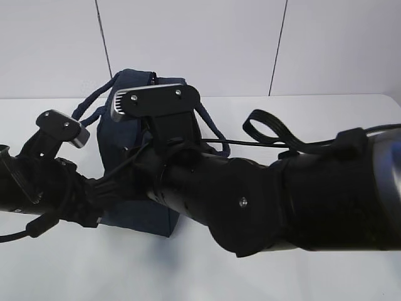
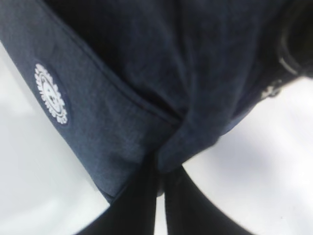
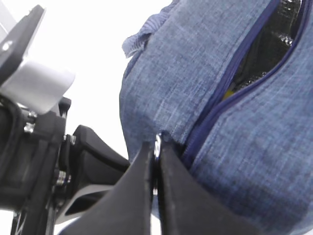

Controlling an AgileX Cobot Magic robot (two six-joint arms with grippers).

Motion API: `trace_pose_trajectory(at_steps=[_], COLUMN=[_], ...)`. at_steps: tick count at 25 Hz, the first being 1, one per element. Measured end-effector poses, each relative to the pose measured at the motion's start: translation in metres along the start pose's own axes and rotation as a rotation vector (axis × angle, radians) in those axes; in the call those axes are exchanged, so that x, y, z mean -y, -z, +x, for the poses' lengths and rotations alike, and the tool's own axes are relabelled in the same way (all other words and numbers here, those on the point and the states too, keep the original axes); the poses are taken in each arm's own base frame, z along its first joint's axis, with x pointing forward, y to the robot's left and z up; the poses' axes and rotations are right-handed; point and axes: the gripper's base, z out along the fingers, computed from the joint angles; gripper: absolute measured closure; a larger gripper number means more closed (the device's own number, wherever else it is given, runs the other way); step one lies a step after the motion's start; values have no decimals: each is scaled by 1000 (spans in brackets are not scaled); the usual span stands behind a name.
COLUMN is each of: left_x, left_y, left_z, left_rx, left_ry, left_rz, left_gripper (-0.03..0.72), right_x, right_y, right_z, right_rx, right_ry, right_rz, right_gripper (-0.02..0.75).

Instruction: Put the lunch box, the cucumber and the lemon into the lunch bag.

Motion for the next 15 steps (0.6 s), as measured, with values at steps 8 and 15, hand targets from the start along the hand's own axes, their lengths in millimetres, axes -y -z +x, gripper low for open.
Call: trace_pose_trajectory(at_steps=[8,15], left_x=[0,0], left_y=[0,0], left_z=[0,0], left_rx=[1,1], left_ry=[2,2], left_rz=[1,3], left_gripper=[687,687], right_x=[0,4], right_y=[2,9], right_z=[-5,-19], right_rx=[28,99], right_ry=[18,60], right_rz=[6,26], right_gripper=[751,751])
